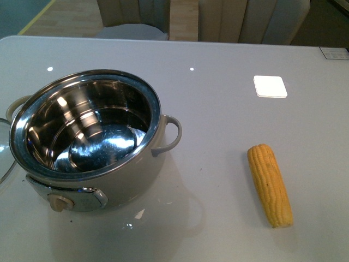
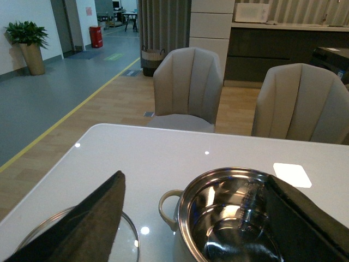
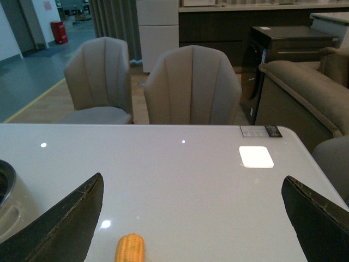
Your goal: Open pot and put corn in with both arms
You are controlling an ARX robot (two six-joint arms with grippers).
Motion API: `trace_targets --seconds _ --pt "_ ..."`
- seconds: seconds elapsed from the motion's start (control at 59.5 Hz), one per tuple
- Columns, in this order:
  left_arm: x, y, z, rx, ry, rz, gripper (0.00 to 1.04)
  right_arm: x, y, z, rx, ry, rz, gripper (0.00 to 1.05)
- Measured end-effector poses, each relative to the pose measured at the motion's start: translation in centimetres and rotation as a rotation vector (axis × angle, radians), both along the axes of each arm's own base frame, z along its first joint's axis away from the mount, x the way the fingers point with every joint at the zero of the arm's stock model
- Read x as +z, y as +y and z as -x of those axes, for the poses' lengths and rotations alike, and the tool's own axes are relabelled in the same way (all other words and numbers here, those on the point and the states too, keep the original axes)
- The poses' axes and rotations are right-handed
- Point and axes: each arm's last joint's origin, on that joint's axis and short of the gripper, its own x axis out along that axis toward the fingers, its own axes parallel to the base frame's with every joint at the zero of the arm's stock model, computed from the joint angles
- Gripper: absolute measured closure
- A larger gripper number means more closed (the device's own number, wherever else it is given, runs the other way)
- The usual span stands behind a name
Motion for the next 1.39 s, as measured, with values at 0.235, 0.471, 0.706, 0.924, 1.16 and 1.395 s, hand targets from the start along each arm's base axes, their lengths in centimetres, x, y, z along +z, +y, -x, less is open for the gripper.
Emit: trace_targets --seconds 0.235,0.471,0.706,0.924,1.16,1.395 --pt "0.0 0.0 0.0 -0.001 0.0 -0.001 0.07 -0.6 0.2 -0.3 0.04 0.46 -0.167 0.09" --pt "0.0 0.0 0.0 0.0 0.0 -0.001 0.07 -2.0 1.6 -2.9 0.023 0.619 -0.219 0.09" --pt "0.0 0.0 0.0 0.0 0.0 -0.001 0.07 -4.5 4.1 -7.5 0.057 0.696 -0.11 0.09" --pt "0.0 0.0 0.0 0.0 0.0 -0.001 0.07 -7.8 6.4 -12.3 0.084 0.785 -0.025 0.09" --pt "0.0 0.0 0.0 0.0 0.0 -0.001 0.07 -11.9 8.0 -15.7 0.091 0.862 0.059 0.09" --pt "0.0 0.0 0.0 0.0 0.0 -0.001 0.07 -15.3 9.1 -17.6 0.107 0.92 0.129 0.09"
